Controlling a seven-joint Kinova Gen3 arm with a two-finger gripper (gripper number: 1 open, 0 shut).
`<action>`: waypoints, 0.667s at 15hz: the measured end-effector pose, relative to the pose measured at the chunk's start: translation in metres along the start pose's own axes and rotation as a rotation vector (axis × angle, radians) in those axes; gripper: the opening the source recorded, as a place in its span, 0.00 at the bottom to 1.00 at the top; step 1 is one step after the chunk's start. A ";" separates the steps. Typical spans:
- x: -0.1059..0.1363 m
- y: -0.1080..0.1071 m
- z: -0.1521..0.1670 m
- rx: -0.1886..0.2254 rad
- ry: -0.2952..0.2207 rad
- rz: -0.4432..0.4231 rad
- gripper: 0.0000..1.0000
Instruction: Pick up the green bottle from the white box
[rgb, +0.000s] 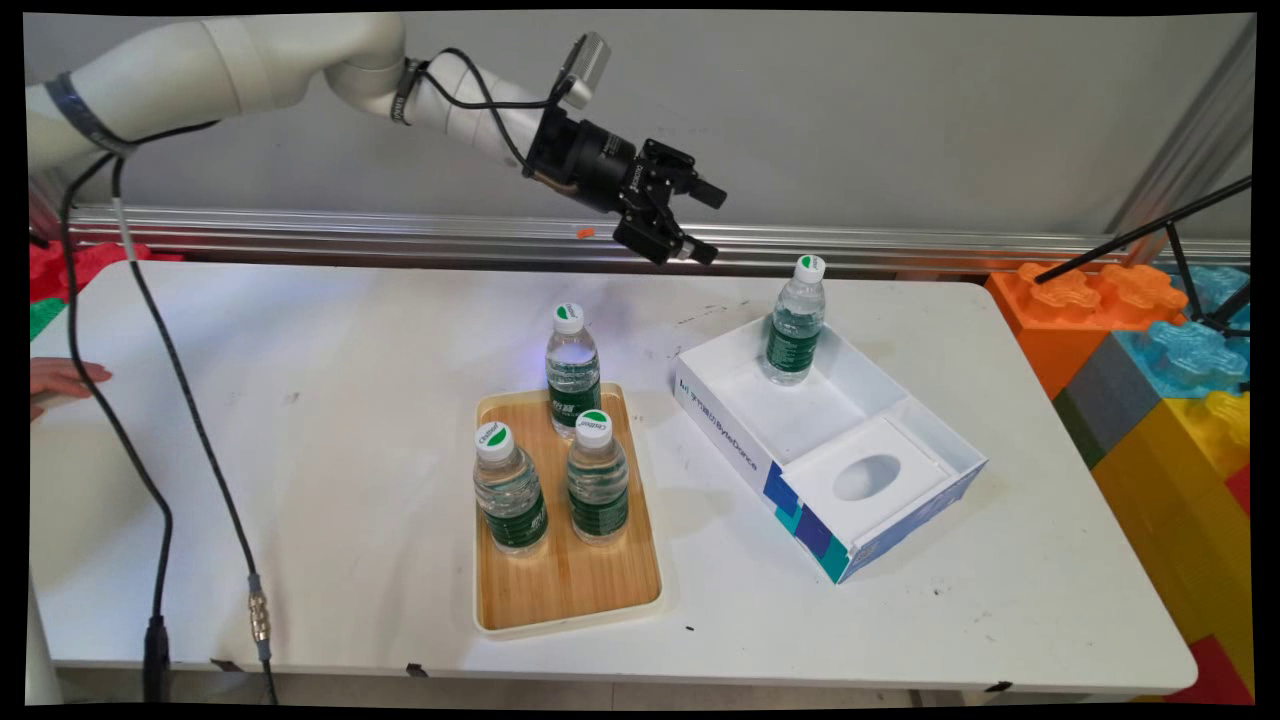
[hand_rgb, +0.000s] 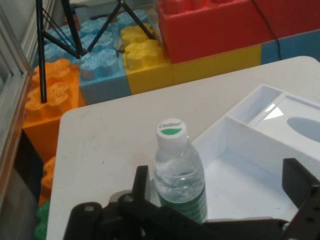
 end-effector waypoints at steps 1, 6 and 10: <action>-0.002 -0.003 0.003 0.000 0.000 -0.003 1.00; -0.021 -0.018 0.023 0.005 -0.009 -0.023 1.00; -0.038 -0.025 0.045 0.014 -0.018 -0.040 1.00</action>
